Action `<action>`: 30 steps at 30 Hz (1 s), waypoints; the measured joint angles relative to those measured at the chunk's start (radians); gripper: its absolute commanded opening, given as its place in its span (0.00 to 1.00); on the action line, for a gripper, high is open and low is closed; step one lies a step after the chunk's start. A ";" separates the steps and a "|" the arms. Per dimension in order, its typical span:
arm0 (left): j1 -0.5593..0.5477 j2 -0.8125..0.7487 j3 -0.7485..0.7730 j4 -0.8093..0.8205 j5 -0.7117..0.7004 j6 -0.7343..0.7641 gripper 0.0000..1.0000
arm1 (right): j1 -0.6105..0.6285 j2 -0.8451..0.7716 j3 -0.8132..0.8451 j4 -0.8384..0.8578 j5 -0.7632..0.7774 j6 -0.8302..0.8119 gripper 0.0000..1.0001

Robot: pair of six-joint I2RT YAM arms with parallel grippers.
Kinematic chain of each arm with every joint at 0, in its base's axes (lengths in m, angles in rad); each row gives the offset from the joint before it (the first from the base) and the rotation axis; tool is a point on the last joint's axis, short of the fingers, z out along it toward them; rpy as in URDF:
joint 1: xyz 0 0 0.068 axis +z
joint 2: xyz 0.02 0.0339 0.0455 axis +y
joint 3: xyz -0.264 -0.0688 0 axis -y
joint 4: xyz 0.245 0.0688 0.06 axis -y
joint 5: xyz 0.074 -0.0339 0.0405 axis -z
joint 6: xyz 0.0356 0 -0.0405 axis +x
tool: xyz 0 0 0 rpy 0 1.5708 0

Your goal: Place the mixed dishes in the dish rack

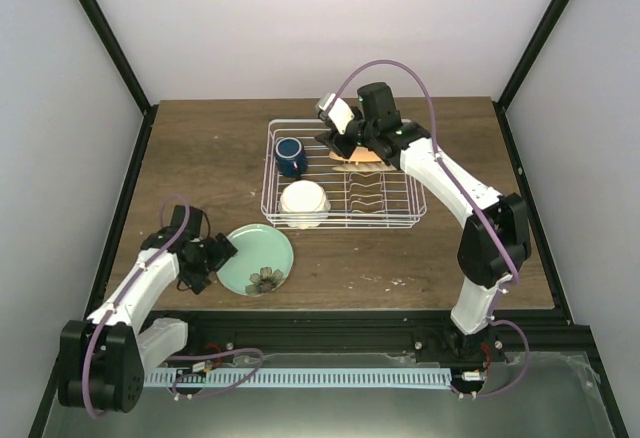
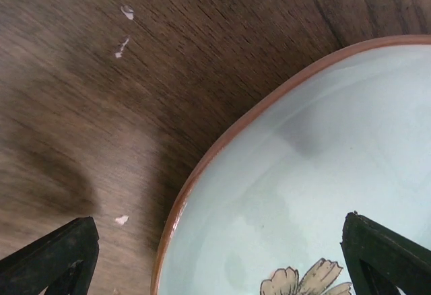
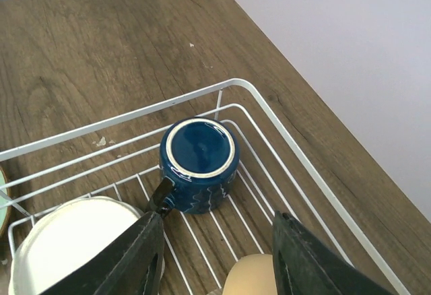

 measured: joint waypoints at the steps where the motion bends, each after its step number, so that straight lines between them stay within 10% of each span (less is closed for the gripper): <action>1: 0.000 0.000 -0.011 0.017 0.004 0.002 1.00 | 0.000 0.000 0.000 0.000 -0.004 0.003 0.46; 14: 0.003 -0.262 -0.282 0.391 0.095 -0.026 0.86 | 0.000 0.002 0.004 -0.002 -0.021 0.014 0.46; 22: 0.007 -0.482 -0.425 0.456 0.100 -0.096 0.40 | 0.000 0.018 0.015 -0.002 -0.031 0.014 0.46; 30: 0.005 -0.371 -0.399 0.446 0.129 -0.101 0.03 | 0.000 0.019 0.015 -0.002 -0.031 0.013 0.46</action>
